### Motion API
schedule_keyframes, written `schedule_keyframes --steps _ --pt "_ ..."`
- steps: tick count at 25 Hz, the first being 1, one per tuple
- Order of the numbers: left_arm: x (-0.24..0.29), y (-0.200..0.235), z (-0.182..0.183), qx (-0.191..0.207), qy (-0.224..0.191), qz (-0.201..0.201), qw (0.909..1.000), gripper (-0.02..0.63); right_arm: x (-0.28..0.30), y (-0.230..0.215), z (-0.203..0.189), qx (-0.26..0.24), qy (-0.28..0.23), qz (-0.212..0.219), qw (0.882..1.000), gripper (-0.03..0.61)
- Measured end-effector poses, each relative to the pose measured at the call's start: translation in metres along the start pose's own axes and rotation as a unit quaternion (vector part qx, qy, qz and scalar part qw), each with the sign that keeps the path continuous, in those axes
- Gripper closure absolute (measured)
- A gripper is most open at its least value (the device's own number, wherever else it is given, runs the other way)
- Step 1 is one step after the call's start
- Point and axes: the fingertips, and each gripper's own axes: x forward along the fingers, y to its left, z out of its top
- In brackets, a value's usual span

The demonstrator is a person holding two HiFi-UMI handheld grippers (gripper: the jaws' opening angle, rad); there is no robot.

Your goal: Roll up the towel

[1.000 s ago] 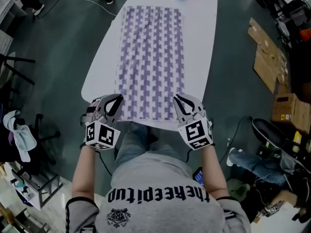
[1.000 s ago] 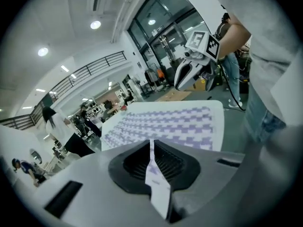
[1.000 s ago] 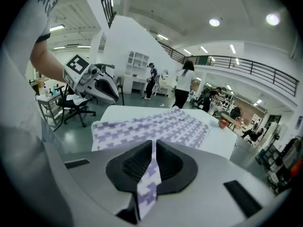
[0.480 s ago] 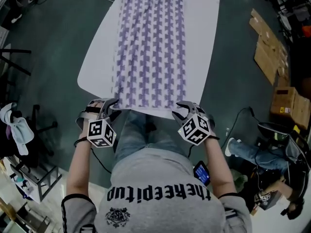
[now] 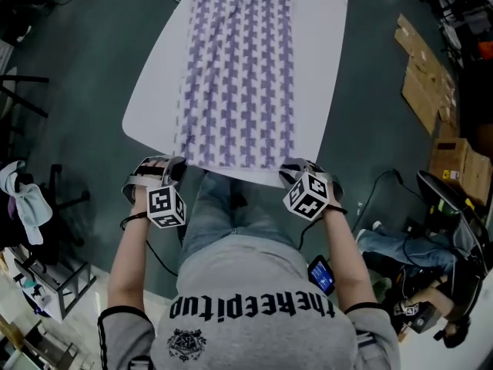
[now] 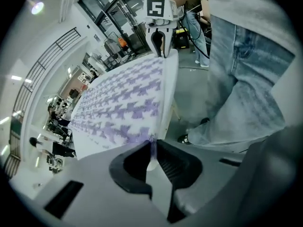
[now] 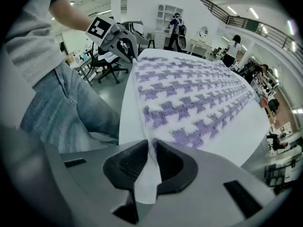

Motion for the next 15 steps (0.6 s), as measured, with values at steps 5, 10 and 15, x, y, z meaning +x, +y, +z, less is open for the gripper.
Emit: schedule_keyframes --steps 5,10,15 --pt "-0.013 -0.014 0.004 0.003 -0.003 -0.016 0.9999 0.575 -0.012 0.018 -0.002 0.005 -0.011 -0.012 1.000 0.568" --pt "-0.018 -0.019 0.003 -0.007 -0.023 -0.072 0.9971 0.575 -0.020 0.023 0.000 0.014 -0.011 0.026 1.000 0.568" --pt "-0.031 -0.028 0.008 -0.076 -0.048 -0.101 0.9909 0.575 -0.035 0.026 0.000 0.044 -0.030 0.011 0.999 0.568"
